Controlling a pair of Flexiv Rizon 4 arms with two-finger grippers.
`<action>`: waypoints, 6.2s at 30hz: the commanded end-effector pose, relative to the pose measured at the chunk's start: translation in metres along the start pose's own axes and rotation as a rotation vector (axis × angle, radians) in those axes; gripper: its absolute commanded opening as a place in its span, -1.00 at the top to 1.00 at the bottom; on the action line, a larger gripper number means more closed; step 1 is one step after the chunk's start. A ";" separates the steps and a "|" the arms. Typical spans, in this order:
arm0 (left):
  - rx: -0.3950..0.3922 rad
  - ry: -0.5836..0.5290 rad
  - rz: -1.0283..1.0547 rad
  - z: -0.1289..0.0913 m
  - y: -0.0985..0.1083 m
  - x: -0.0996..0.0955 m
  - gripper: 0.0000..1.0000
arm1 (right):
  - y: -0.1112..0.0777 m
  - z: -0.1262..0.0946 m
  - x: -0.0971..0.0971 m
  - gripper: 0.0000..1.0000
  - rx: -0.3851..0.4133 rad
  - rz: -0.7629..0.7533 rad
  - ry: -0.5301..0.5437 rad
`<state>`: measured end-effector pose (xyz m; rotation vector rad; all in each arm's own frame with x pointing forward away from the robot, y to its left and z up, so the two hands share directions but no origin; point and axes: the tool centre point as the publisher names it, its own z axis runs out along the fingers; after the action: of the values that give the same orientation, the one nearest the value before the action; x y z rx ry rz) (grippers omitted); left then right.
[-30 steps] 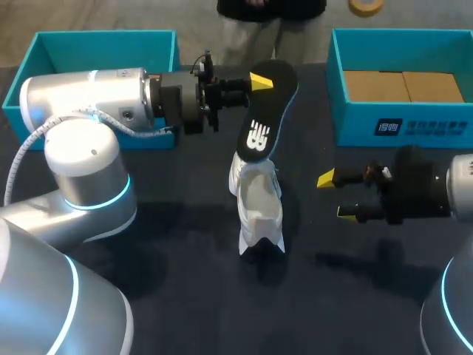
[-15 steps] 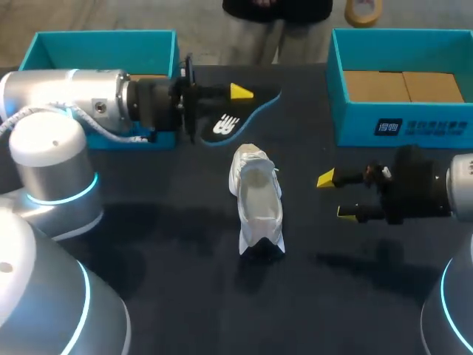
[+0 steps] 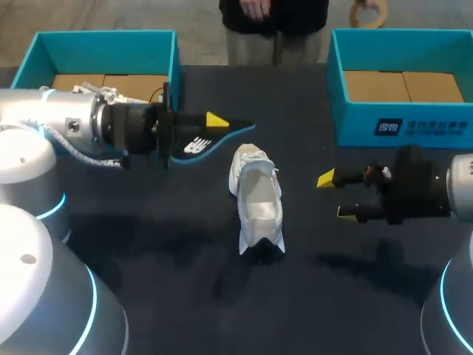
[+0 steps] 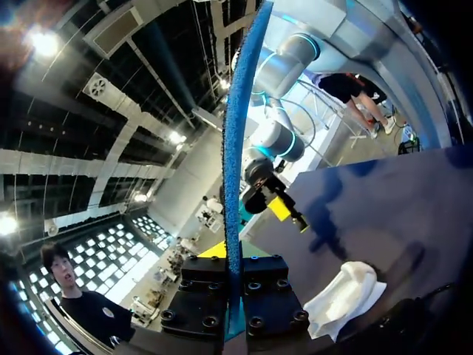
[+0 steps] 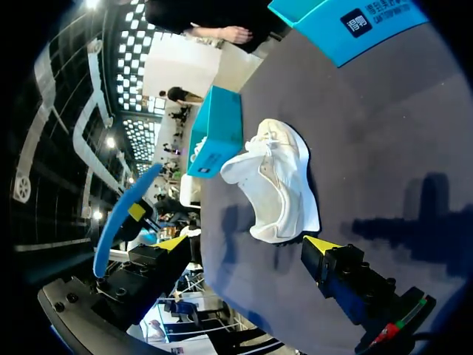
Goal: Take the shoe out of the shoebox, open the shoe tongue, remove and reinsert the insole, then place the shoe into the shoebox
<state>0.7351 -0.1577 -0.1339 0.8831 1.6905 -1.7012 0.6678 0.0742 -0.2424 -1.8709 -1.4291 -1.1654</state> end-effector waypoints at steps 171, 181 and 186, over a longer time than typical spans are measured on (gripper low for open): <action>-0.109 -0.015 -0.335 0.022 0.065 0.140 1.00 | -0.004 0.037 -0.019 -1.00 -0.001 -0.101 -0.063; -0.126 -0.004 -0.348 0.021 0.069 0.142 1.00 | -0.004 0.037 -0.019 -1.00 -0.001 -0.101 -0.063; -0.131 -0.002 -0.349 0.020 0.069 0.142 1.00 | -0.004 0.037 -0.019 -1.00 -0.001 -0.101 -0.063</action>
<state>0.7008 -0.1718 -0.2886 0.5509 2.0175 -1.7853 0.6752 0.0947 -0.2788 -1.8651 -1.5740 -1.1650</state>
